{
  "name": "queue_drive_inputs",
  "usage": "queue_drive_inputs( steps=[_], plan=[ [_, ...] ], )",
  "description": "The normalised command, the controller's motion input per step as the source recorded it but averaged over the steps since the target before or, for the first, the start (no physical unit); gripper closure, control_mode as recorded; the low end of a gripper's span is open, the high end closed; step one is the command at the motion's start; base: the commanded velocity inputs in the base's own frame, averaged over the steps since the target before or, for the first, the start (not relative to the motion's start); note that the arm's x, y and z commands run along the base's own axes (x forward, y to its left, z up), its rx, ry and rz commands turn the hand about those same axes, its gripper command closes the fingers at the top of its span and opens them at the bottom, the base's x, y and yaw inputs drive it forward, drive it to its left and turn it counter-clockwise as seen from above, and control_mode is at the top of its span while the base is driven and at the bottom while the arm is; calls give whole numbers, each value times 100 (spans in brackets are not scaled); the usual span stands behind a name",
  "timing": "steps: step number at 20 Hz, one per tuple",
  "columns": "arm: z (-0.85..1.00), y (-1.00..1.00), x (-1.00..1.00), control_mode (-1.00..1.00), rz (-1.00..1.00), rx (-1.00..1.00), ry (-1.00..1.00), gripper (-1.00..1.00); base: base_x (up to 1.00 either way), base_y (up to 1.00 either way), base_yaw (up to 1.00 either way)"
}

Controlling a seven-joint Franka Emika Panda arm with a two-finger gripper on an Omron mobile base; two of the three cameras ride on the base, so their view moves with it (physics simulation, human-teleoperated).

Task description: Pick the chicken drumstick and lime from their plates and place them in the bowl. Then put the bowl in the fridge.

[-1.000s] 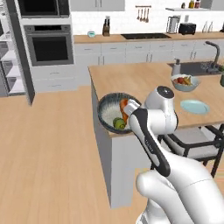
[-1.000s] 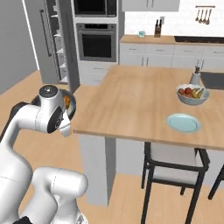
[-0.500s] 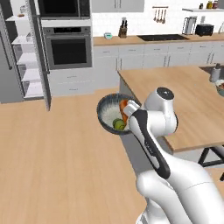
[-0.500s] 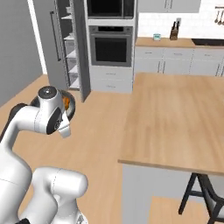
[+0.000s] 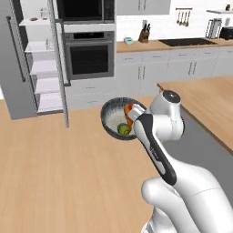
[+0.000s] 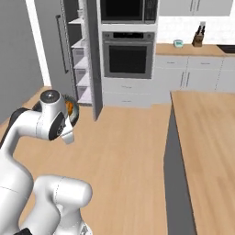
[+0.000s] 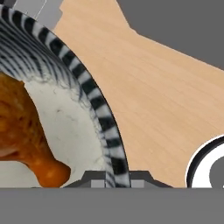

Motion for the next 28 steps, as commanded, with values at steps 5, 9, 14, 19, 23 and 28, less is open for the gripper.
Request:
queue_drive_inputs(
  steps=[5,9,14,19,23,28],
  plan=[
    [0,0,0,100,0,0,0,100,100,100,-13],
    [0,0,0,100,0,0,0,100,100,100,-12],
    [0,0,0,100,0,0,0,100,100,100,-12],
    [0,0,0,100,0,0,0,100,100,100,-14],
    [0,0,0,100,0,0,0,100,100,100,-16],
    [0,0,0,100,0,0,0,100,100,89,-26]
  ],
)
